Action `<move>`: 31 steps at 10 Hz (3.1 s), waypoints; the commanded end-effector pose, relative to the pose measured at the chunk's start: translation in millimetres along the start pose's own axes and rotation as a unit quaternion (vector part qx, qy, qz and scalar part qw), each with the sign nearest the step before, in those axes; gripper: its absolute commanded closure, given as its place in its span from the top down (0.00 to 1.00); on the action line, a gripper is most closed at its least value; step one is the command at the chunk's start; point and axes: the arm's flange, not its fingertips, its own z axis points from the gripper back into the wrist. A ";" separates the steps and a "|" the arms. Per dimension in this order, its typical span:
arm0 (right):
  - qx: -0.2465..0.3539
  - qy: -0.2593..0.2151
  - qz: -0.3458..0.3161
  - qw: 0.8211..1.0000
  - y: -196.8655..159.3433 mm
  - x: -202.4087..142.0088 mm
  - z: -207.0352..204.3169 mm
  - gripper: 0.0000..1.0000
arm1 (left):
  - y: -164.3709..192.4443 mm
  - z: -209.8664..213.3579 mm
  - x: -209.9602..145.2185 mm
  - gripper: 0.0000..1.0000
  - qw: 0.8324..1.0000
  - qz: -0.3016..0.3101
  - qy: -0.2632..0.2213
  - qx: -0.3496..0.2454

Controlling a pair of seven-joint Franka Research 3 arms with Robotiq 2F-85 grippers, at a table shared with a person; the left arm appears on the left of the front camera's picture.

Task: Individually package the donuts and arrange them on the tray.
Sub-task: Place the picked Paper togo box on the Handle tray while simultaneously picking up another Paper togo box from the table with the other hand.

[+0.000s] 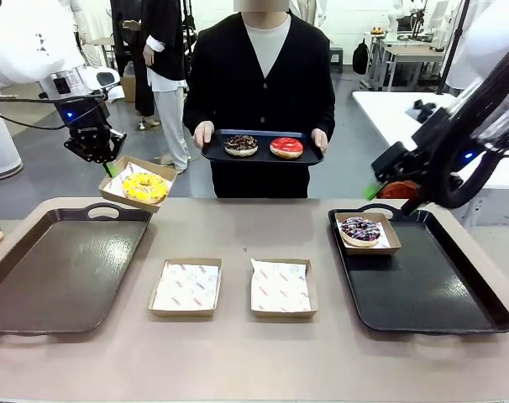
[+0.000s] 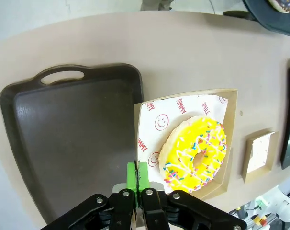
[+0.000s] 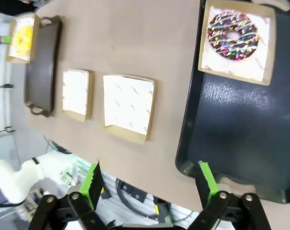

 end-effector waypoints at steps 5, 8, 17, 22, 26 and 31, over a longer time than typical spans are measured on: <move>-0.049 0.029 -0.010 0.998 33.6 0.7 -60.0 1.00 | -32.0 77.2 19.9 0.01 1.000 -0.006 0.013 -0.001; -0.048 0.016 0.002 0.999 29.9 -4.0 -57.3 1.00 | -27.3 65.8 10.5 0.01 1.000 -0.017 0.001 -0.007; -0.040 0.018 -0.001 0.999 30.5 -2.8 -57.2 1.00 | -17.3 52.2 15.5 0.01 1.000 -0.021 0.004 0.003; -0.112 0.047 -0.012 0.993 76.0 8.3 -112.6 1.00 | 71.7 -12.1 -13.4 0.01 1.000 -0.005 0.027 -0.011; -0.172 0.054 -0.039 0.983 87.3 11.4 -161.5 1.00 | 102.7 -57.1 -37.4 0.01 0.999 0.002 0.031 -0.030; -0.187 0.065 -0.042 0.979 76.8 2.3 -176.2 1.00 | 102.3 -77.3 -38.5 0.01 0.998 0.007 0.051 -0.027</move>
